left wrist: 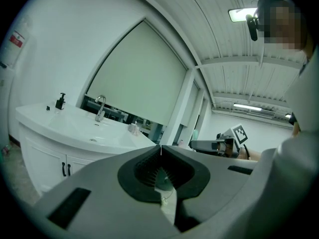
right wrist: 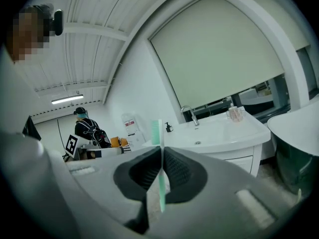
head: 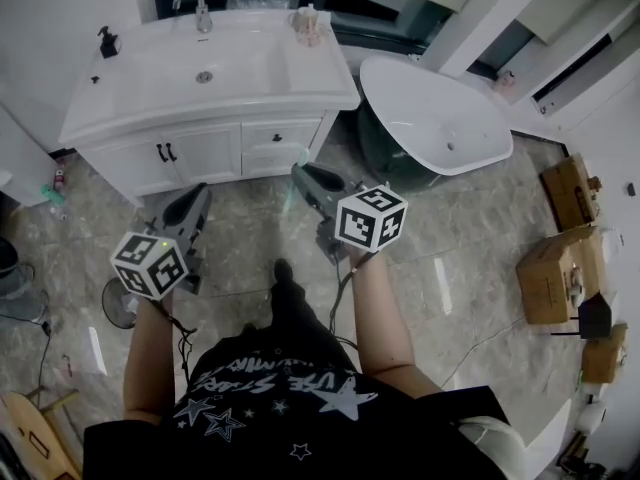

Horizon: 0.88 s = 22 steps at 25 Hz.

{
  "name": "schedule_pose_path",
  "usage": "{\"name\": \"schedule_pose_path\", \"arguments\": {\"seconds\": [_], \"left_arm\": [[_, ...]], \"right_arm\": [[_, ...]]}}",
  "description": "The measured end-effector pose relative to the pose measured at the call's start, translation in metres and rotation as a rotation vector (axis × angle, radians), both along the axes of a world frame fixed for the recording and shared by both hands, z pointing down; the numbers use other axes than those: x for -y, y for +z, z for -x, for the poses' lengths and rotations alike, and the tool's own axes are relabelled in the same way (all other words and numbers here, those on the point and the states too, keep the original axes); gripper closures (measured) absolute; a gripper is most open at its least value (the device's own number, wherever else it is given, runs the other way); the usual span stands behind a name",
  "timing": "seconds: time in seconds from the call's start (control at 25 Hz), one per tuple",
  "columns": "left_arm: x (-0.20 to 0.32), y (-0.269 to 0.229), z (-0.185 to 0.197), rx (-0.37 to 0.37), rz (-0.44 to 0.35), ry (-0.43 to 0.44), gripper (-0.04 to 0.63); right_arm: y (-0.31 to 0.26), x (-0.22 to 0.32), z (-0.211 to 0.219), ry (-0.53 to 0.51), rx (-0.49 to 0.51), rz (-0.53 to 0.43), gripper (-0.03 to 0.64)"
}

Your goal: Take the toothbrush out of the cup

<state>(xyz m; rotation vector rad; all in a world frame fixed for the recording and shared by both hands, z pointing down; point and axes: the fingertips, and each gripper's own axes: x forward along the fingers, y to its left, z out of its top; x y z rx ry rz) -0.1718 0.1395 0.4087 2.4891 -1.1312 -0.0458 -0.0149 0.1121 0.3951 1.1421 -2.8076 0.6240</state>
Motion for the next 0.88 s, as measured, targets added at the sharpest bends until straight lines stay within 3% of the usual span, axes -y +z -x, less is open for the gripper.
{"name": "schedule_pose_path", "arguments": {"seconds": [0.48,0.88], "left_arm": [[-0.077,0.011,0.012,-0.011,0.017,0.064,0.586],[-0.108,0.014,0.015,-0.015,0.016,0.084,0.586]], "right_arm": [[0.016,-0.093,0.012,0.056,-0.022,0.025,0.604],[0.018,-0.132,0.011,0.089,-0.037,0.028,0.604]]}}
